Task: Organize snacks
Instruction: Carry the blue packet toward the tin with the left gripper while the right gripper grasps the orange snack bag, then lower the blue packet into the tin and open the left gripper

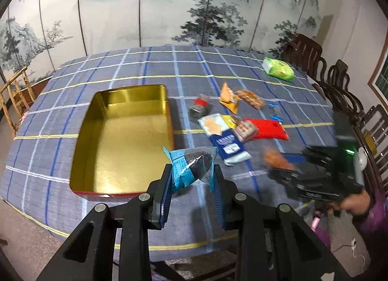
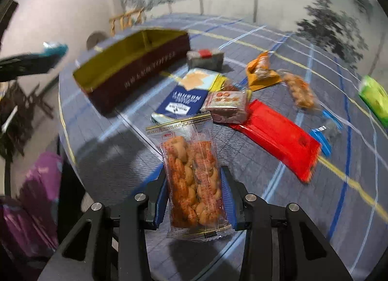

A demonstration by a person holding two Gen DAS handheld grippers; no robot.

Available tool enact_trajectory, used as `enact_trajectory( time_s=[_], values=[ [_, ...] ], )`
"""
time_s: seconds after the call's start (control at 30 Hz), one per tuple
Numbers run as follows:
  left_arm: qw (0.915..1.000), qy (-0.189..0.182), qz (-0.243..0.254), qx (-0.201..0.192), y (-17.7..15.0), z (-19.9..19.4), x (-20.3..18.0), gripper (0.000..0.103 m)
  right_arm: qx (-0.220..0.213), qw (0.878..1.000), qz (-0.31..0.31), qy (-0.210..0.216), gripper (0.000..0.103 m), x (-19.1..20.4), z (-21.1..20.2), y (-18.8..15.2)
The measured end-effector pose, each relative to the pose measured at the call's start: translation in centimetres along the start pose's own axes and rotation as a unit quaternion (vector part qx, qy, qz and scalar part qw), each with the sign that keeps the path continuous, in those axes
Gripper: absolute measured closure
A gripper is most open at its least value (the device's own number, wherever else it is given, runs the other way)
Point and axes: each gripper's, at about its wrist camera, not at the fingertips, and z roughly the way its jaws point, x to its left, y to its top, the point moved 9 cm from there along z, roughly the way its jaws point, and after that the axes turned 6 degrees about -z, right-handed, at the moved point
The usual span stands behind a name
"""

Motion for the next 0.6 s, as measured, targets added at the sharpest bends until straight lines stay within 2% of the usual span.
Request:
enact_trajectory(
  time_s=[0.27, 0.43, 0.6],
  values=[
    [0.9982, 0.059, 0.008, -0.008, 4.4, 3.1, 5.4, 0.076, -0.075, 0.994, 0.081, 0.014, 0.062, 0.5, -4.7, 1.1],
    [0.9953, 0.095, 0.02, -0.003, 7.6, 7.1, 9.1, 0.076, -0.092, 0.991, 0.096, 0.014, 0.062, 0.8, -5.9, 1.5],
    [0.9922, 0.121, 0.016, 0.025, 9.6, 11.6, 11.9, 0.076, -0.101, 0.988, 0.112, 0.013, 0.062, 0.7, -6.5, 1.6]
  ],
)
